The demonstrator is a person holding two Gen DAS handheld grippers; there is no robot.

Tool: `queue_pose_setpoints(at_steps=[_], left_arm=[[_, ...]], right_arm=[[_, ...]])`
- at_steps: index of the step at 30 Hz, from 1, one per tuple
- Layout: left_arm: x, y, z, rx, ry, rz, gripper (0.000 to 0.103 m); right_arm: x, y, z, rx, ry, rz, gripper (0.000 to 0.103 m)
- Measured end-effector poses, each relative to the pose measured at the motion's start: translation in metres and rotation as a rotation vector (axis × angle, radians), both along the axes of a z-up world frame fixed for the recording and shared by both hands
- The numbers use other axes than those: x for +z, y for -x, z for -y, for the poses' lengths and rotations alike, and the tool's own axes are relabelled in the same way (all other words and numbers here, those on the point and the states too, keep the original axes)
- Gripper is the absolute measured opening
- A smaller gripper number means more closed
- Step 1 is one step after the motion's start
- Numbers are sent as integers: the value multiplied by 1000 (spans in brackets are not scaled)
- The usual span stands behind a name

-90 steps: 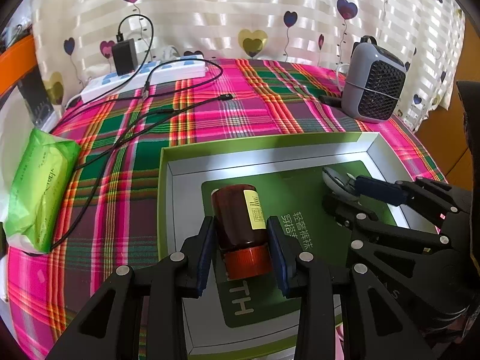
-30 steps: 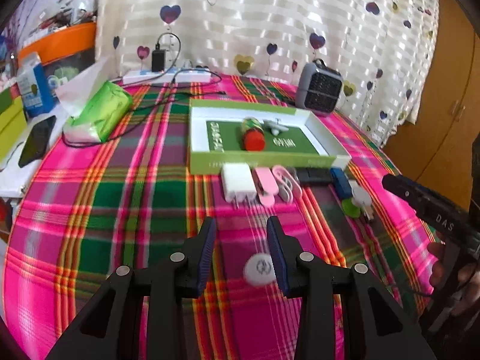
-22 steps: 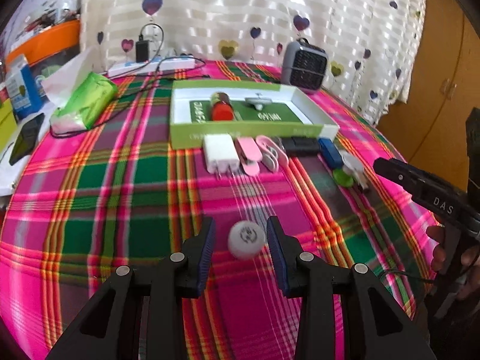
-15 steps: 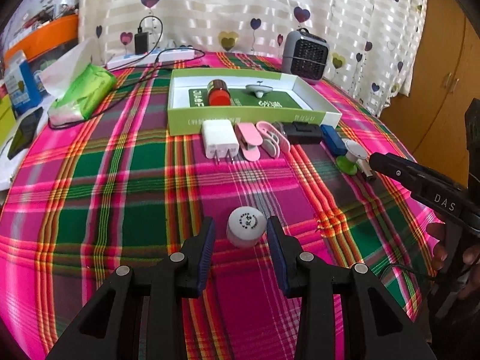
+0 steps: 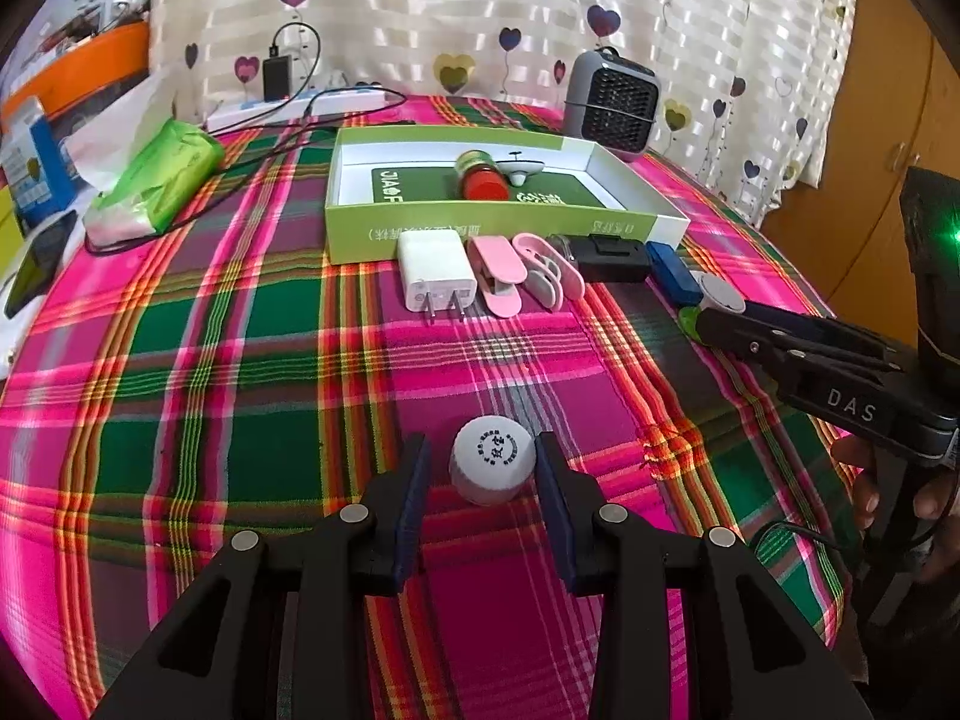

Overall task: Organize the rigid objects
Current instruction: 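Lift the white cap with the left tool while the right tool lifts the round stand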

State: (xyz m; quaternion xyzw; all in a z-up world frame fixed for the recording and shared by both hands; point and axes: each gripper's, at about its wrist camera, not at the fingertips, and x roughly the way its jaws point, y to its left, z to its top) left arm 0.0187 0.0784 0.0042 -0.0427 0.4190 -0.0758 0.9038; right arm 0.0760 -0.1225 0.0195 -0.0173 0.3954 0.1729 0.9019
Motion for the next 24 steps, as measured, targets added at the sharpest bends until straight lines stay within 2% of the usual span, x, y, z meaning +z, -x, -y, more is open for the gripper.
queue_pose_setpoints(at_steps=[7,24], left_arm=[[-1,-4,2,6,-12,5,34],[-1,-6,-2,27,25,0,34]], right_arm=[[-1,-13,-4,1,45,-4,48],[-1,-18,-4,3,38,-6,47]])
